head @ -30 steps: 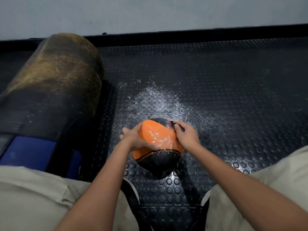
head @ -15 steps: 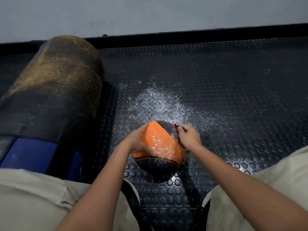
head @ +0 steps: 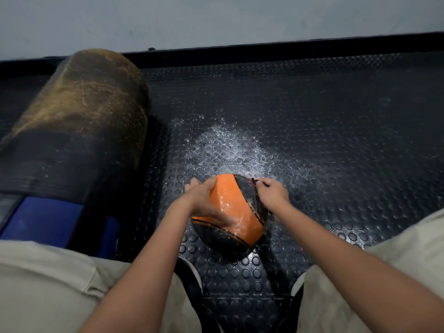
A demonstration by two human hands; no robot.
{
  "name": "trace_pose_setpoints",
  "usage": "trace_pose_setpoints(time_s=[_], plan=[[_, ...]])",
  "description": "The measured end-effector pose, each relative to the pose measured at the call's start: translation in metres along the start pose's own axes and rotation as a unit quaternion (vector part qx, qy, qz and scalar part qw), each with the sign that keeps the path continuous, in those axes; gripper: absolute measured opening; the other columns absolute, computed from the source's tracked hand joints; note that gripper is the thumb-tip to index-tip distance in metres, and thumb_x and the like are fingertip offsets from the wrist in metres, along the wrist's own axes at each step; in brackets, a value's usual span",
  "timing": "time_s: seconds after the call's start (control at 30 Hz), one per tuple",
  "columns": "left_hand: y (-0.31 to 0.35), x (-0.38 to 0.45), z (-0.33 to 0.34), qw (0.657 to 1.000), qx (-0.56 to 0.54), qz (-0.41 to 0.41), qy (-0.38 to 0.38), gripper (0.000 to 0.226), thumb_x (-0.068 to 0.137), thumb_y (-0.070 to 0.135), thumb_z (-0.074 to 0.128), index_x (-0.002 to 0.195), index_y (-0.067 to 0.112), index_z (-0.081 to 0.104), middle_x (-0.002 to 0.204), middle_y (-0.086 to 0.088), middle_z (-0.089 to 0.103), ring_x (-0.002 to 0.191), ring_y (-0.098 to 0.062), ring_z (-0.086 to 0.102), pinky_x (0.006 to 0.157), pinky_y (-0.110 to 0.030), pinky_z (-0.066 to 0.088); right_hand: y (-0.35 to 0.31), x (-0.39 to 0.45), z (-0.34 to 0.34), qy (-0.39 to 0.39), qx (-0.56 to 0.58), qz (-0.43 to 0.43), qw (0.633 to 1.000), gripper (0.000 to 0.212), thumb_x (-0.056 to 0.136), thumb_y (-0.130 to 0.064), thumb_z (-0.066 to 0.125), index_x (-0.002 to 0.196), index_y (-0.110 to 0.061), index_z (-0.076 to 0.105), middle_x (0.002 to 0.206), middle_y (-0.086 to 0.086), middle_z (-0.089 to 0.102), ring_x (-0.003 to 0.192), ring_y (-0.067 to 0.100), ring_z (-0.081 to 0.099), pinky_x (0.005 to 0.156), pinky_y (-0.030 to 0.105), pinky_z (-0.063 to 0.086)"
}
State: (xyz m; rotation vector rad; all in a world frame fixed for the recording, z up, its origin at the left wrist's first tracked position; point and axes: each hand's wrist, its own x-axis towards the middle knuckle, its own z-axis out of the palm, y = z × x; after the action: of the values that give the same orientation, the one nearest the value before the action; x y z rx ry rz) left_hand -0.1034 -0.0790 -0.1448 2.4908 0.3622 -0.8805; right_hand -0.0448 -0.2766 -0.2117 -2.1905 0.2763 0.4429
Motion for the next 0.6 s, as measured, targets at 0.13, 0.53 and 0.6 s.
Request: trace_pose_setpoints(time_s=[0.13, 0.53, 0.6], plan=[[0.004, 0.002, 0.008, 0.999, 0.008, -0.012, 0.035, 0.154, 0.043, 0.079, 0.083, 0.161, 0.033, -0.005, 0.161, -0.014, 0.007, 0.149, -0.039, 0.006, 0.119, -0.058, 0.024, -0.015, -0.008, 0.007, -0.014, 0.005, -0.068, 0.998, 0.026, 0.101, -0.037, 0.053, 0.120, -0.040, 0.070, 0.119, -0.008, 0.069, 0.107, 0.018, 0.059, 0.089, 0.033, 0.053], [0.018, -0.002, 0.010, 0.998, -0.023, -0.051, 0.032, 0.140, 0.046, 0.064, 0.092, 0.153, 0.059, 0.002, 0.161, -0.018, -0.002, 0.148, -0.044, 0.001, 0.113, -0.061, 0.030, -0.008, -0.010, 0.002, -0.011, 0.022, -0.060, 0.998, 0.025, 0.102, -0.034, 0.053, 0.121, -0.037, 0.070, 0.115, -0.008, 0.070, 0.090, 0.010, 0.058, 0.069, 0.022, 0.046], [0.012, 0.002, 0.007, 0.998, -0.015, -0.044, 0.033, 0.141, 0.045, 0.064, 0.093, 0.154, 0.057, 0.003, 0.162, -0.018, 0.000, 0.150, -0.043, 0.002, 0.114, -0.060, 0.029, -0.018, -0.014, 0.007, -0.020, -0.006, -0.125, 0.992, 0.024, 0.100, -0.039, 0.055, 0.118, -0.043, 0.071, 0.118, -0.014, 0.069, 0.111, 0.016, 0.057, 0.092, 0.033, 0.049]])
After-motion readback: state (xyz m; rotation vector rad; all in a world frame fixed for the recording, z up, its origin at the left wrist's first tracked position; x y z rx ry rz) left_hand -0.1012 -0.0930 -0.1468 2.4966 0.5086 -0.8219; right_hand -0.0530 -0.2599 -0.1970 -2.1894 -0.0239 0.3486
